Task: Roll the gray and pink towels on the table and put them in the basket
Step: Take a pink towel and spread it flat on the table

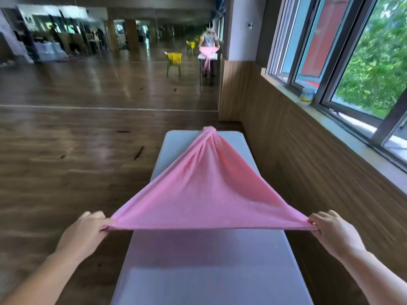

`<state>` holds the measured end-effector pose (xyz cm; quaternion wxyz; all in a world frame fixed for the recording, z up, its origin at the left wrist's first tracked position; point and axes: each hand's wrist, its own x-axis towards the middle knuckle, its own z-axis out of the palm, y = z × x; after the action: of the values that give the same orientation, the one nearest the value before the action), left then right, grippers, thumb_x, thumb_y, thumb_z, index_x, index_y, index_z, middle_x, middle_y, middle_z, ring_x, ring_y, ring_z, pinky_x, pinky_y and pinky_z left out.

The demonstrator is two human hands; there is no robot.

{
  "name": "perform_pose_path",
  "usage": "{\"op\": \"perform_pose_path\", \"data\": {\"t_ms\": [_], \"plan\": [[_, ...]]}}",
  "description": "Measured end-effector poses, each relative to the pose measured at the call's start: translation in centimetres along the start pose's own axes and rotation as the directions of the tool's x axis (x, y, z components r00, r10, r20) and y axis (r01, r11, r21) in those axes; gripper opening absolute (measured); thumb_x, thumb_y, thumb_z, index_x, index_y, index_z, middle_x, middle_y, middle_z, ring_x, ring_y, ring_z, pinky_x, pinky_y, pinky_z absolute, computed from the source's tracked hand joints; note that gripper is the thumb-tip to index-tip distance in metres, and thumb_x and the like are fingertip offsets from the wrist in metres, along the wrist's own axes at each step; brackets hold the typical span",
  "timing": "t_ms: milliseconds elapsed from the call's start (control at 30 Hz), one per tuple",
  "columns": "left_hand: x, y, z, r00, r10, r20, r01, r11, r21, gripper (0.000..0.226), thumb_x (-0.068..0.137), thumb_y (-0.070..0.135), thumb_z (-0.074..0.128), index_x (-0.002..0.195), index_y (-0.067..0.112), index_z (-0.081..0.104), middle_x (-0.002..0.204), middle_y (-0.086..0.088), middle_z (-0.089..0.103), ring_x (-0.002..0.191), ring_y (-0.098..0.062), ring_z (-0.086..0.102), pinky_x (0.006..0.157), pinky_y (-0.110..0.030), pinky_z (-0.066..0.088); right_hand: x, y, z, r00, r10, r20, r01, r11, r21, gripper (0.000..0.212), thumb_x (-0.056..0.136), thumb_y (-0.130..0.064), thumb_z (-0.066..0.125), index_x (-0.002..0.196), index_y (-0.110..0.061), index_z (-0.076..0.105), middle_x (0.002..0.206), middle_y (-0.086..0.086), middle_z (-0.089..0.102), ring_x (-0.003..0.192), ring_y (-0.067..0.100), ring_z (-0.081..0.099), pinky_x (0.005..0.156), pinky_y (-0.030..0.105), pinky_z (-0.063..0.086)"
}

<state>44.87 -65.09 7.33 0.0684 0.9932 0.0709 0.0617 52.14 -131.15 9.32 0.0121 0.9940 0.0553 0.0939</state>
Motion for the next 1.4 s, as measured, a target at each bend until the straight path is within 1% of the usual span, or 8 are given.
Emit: {"op": "perform_pose_path", "data": {"t_ms": [433, 600, 733, 933, 1000, 1167, 1300, 1400], "plan": [[-19.1, -3.9, 8.8, 0.968, -0.04, 0.248, 0.056, 0.997, -0.06, 0.052, 0.076, 0.003, 0.076, 0.112, 0.04, 0.074, 0.095, 0.028, 0.054, 0.083, -0.006, 0.045, 0.065, -0.03, 0.047, -18.9, 0.5, 7.3, 0.977, -0.152, 0.15, 0.125, 0.976, 0.179, 0.038, 0.059, -0.013, 0.088, 0.068, -0.024, 0.052, 0.071, -0.015, 0.044, 0.077, 0.011, 0.046, 0.057, 0.026, 0.045], [-25.8, -2.2, 9.8, 0.967, -0.095, 0.235, 0.124, 0.986, -0.11, 0.054, 0.068, -0.001, 0.083, 0.1, 0.041, 0.077, 0.104, 0.033, 0.059, 0.081, -0.006, 0.053, 0.071, -0.025, 0.046, -23.3, 3.1, 8.3, 0.96, -0.258, 0.112, 0.22, 0.937, 0.27, 0.009, 0.071, -0.027, 0.058, 0.066, -0.021, 0.055, 0.072, -0.012, 0.044, 0.075, 0.005, 0.042, 0.07, 0.02, 0.039], [-28.7, -1.3, 10.8, 0.966, -0.158, 0.206, 0.186, 0.974, -0.126, 0.059, 0.059, -0.004, 0.087, 0.094, 0.043, 0.078, 0.101, 0.03, 0.064, 0.075, -0.01, 0.055, 0.068, -0.027, 0.047, -25.5, 4.5, 8.8, 0.931, -0.328, 0.158, 0.275, 0.919, 0.282, 0.03, 0.087, -0.034, 0.039, 0.065, -0.023, 0.056, 0.068, -0.01, 0.044, 0.071, 0.003, 0.039, 0.073, 0.019, 0.038], [-31.2, -0.7, 10.8, 0.948, -0.196, 0.249, 0.257, 0.935, -0.242, 0.061, 0.056, 0.022, 0.085, 0.076, 0.072, 0.057, 0.099, 0.024, 0.069, 0.073, -0.013, 0.061, 0.068, -0.03, 0.048, -27.3, 4.9, 10.0, 0.882, -0.407, 0.238, 0.34, 0.898, 0.278, 0.022, 0.066, -0.032, 0.063, 0.075, -0.032, 0.043, 0.073, -0.014, 0.036, 0.073, 0.001, 0.033, 0.076, 0.016, 0.037], [-31.0, 1.8, 9.1, 0.966, -0.175, 0.191, 0.225, 0.933, -0.282, 0.023, 0.06, 0.044, 0.063, 0.077, 0.059, 0.069, 0.098, 0.023, 0.068, 0.08, -0.017, 0.059, 0.065, -0.033, 0.051, -26.8, 3.4, 9.2, 0.866, -0.439, 0.239, 0.367, 0.883, 0.293, 0.026, 0.067, -0.04, 0.063, 0.083, -0.036, 0.043, 0.083, -0.016, 0.036, 0.075, 0.001, 0.036, 0.077, 0.017, 0.037], [-24.8, 12.1, 11.5, 0.98, 0.181, 0.088, -0.154, 0.957, -0.245, 0.04, 0.071, 0.039, 0.054, 0.105, 0.031, 0.075, 0.117, 0.008, 0.068, 0.106, -0.015, 0.061, 0.091, -0.033, 0.043, -21.8, -7.9, 8.7, 0.877, -0.438, 0.198, 0.326, 0.846, 0.422, 0.05, 0.072, -0.058, 0.062, 0.117, -0.037, 0.06, 0.128, -0.015, 0.054, 0.114, 0.005, 0.053, 0.084, 0.023, 0.052], [-20.1, 18.1, 15.1, 0.876, 0.352, 0.329, -0.288, 0.93, -0.229, 0.061, 0.072, 0.06, 0.053, 0.129, 0.039, 0.059, 0.142, 0.014, 0.055, 0.128, -0.01, 0.051, 0.1, -0.024, 0.048, -18.3, -17.1, 10.3, 0.784, -0.504, 0.362, 0.349, 0.84, 0.415, 0.081, 0.075, -0.064, 0.037, 0.151, -0.036, 0.032, 0.162, -0.012, 0.008, 0.146, 0.01, 0.014, 0.115, 0.036, 0.031], [-18.2, 15.8, 15.7, 0.873, 0.353, 0.338, -0.308, 0.934, -0.18, 0.067, 0.07, 0.063, 0.053, 0.132, 0.039, 0.058, 0.146, 0.012, 0.051, 0.132, -0.011, 0.046, 0.111, -0.025, 0.03, -17.6, -17.1, 11.5, 0.735, -0.519, 0.436, 0.404, 0.852, 0.333, 0.077, 0.062, -0.067, 0.054, 0.133, -0.037, 0.057, 0.152, -0.001, 0.045, 0.136, 0.021, 0.047, 0.102, 0.034, 0.048]]}}
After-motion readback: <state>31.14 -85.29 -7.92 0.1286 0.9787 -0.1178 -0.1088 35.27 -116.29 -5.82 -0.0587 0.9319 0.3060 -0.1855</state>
